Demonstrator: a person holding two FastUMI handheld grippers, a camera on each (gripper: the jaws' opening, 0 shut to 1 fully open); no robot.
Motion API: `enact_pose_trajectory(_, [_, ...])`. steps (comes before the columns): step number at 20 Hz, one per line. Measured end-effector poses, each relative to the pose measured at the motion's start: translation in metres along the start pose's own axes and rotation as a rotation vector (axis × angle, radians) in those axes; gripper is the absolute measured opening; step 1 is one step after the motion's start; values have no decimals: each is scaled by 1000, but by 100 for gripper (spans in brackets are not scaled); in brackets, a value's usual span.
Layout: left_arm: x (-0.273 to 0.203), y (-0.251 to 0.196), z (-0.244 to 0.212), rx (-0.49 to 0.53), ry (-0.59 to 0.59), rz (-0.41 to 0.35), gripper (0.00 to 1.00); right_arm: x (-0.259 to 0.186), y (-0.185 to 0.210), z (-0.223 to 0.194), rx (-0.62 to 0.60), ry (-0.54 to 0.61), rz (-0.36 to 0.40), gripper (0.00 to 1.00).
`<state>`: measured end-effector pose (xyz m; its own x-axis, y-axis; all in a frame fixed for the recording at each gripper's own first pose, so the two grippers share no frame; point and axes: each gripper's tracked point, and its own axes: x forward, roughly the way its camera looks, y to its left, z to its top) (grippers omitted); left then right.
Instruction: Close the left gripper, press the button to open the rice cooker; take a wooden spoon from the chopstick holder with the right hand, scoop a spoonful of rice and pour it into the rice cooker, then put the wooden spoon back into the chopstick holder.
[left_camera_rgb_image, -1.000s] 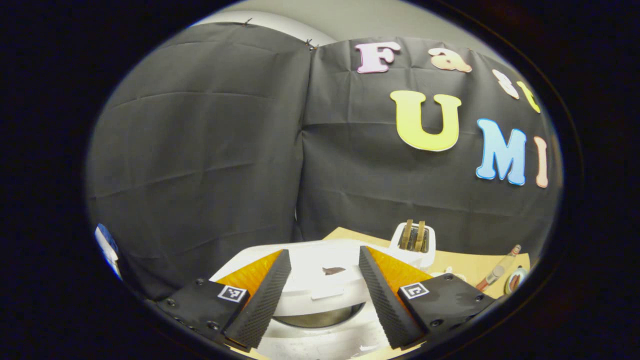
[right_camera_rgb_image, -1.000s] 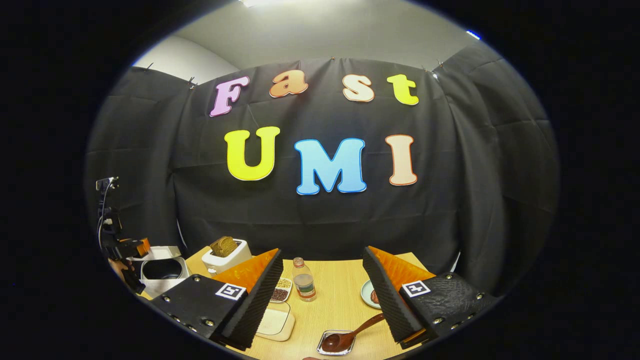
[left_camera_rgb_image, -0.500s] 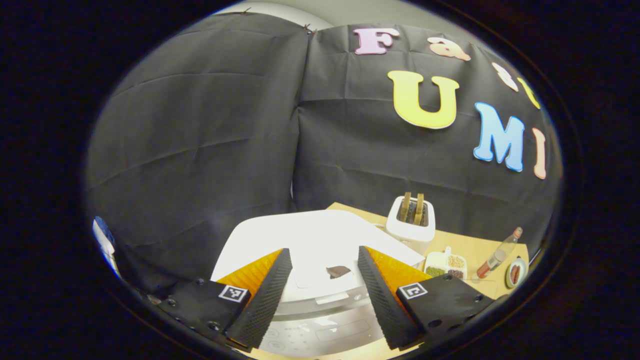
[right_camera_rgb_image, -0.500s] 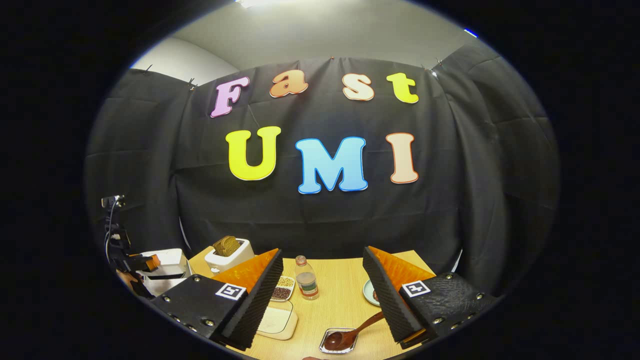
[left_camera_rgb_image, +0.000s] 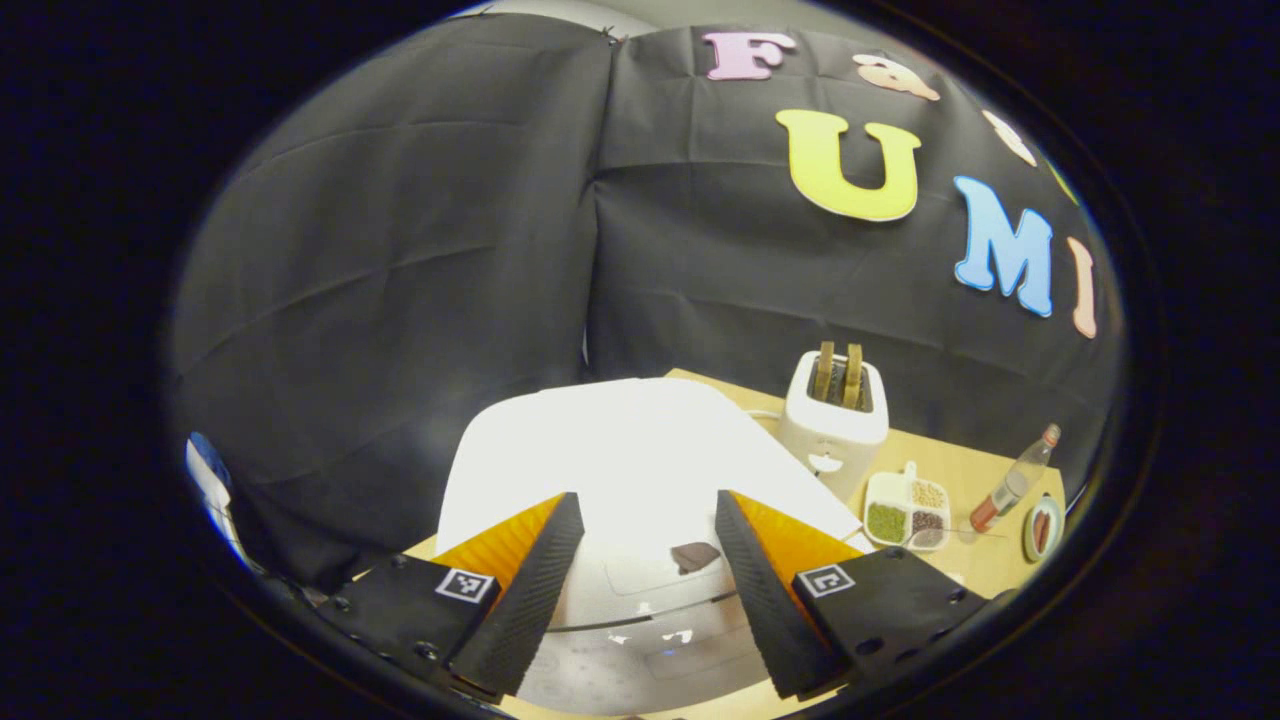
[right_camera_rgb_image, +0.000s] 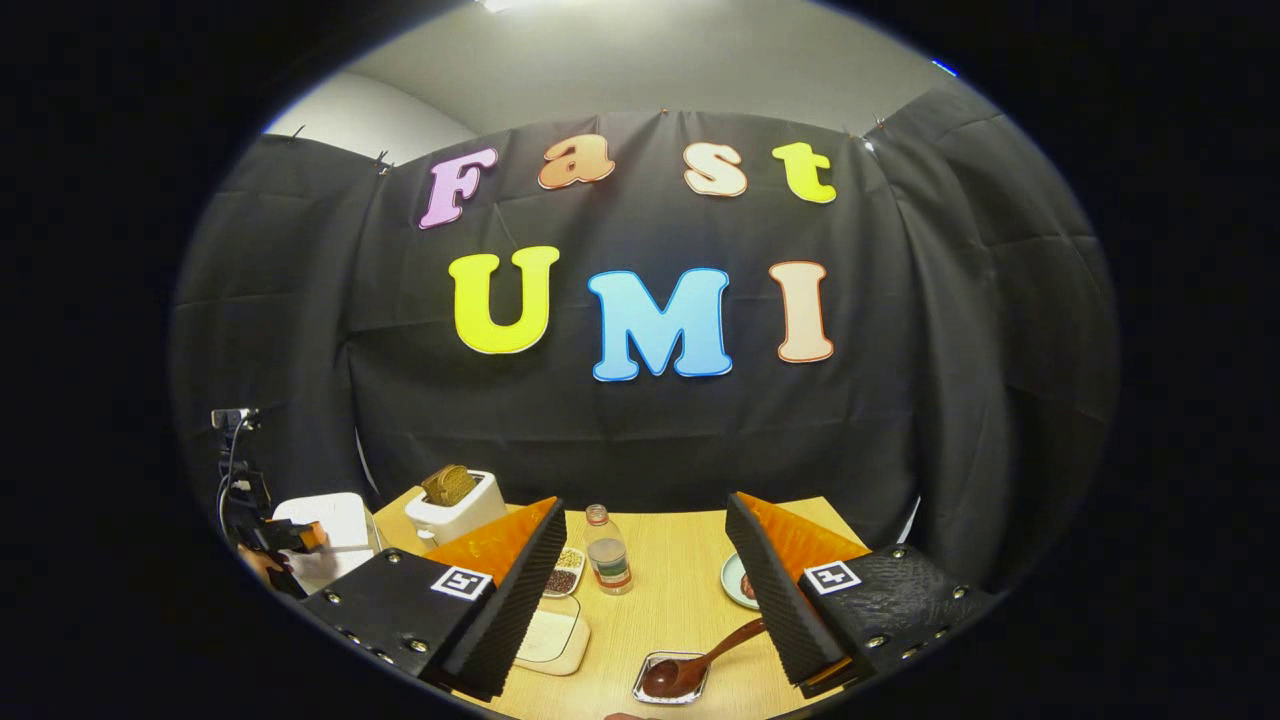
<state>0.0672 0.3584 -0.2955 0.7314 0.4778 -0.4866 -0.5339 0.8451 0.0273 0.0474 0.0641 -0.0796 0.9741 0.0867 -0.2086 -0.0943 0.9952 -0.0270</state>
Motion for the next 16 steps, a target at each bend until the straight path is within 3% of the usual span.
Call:
enact_pose_trajectory(1, [3, -1, 2, -2, -17, 10, 91, 0, 0, -1, -1, 1, -2, 98])
enact_pose_trajectory(3, [5, 0, -1, 5, -5, 23, 95, 0, -1, -2, -2, 3, -3, 98])
enact_pose_trajectory(4, [4, 0, -1, 6, -1, 28, 91, 0, -1, -1, 2, 2, -4, 98])
enact_pose_trajectory(6, [4, 0, -2, -1, -2, 28, 91, 0, 1, -2, 7, 1, -2, 98])
enact_pose_trajectory(10, [4, -1, 2, 11, -2, -2, 96, -1, -1, -1, 10, -1, -4, 98])
enact_pose_trajectory(11, [3, -1, 2, 14, 4, -8, 91, -2, -2, -2, 14, -1, -5, 98])
enact_pose_trajectory(13, [1, -5, 5, -9, 12, -33, 95, -3, -3, -2, 11, 1, -5, 98])
enact_pose_trajectory(16, [-17, -15, 37, 11, -67, -59, 94, -2, -5, 4, 5, -9, -5, 98])
